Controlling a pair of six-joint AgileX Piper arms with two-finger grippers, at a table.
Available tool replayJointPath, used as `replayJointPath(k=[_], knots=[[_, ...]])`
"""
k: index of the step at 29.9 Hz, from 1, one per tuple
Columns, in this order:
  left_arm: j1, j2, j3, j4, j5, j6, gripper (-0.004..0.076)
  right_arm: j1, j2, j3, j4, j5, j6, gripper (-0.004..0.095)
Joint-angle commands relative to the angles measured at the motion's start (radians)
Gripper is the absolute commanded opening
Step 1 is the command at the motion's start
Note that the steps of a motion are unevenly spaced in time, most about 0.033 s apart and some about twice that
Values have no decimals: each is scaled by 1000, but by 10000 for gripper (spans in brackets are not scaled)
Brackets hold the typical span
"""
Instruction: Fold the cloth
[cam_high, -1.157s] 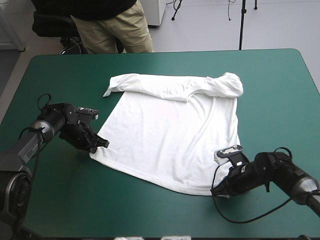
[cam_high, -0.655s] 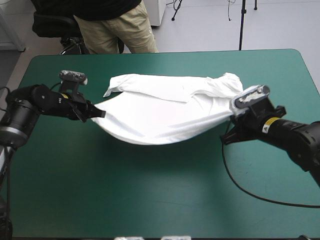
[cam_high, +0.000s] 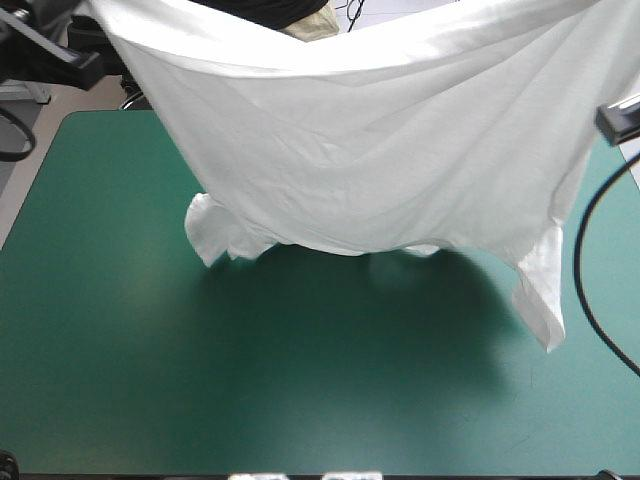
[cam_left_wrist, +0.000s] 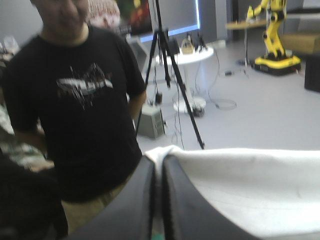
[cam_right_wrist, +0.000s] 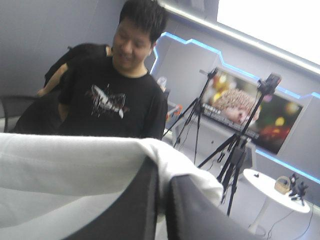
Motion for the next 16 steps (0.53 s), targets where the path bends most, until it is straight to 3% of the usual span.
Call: replayJointPath(k=[1,6,13,16], knots=[[-4,-26,-119,-28,-120,-2,-17,0,5,-119,-15,-64,-46,-4],[-4,-26,-156,-25,-207,-2,-17,0,20,-207,-15,0,-74,-3],[-4,63,-146,-2,-200,-2,-17,0,114,-204,-17,65,-33,-4],[-4,130,-146,-2,-238,-2,-17,0,188,-204,-40,28,-27,-4]])
